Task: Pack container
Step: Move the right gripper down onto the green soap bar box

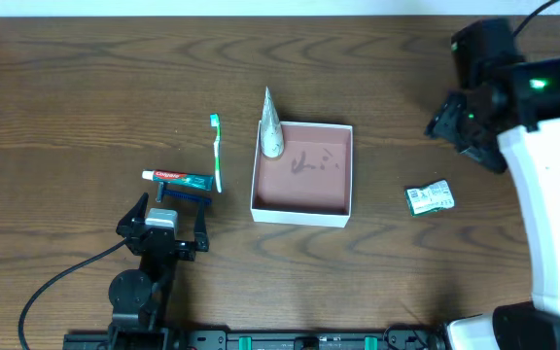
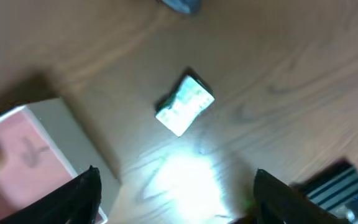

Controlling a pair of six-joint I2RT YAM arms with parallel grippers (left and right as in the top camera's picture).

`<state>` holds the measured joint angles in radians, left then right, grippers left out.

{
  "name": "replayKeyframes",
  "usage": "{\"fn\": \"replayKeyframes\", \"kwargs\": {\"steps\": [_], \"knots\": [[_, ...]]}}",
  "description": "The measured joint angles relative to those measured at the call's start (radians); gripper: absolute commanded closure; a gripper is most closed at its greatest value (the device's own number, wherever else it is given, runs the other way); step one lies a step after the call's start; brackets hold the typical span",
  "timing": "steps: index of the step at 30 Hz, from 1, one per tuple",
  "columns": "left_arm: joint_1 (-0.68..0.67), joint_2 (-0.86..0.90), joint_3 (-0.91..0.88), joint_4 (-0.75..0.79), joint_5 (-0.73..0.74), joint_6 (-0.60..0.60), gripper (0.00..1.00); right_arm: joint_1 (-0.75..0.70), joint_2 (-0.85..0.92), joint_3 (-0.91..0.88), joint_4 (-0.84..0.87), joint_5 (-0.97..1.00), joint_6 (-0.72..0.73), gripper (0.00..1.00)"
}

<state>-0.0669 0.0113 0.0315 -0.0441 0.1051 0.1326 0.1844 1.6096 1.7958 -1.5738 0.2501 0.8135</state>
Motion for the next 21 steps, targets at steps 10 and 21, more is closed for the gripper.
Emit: {"fn": "replayKeyframes", "kwargs": {"steps": [10, 21], "knots": [[0.0, 0.0, 0.0, 0.0, 0.0, 0.0, 0.02, 0.0, 0.003, -0.432, 0.314, -0.065, 0.198, 0.26], [0.0, 0.0, 0.0, 0.0, 0.0, 0.0, 0.02, -0.004, 0.005, -0.753, 0.636, -0.153, 0.269, 0.28]]}}
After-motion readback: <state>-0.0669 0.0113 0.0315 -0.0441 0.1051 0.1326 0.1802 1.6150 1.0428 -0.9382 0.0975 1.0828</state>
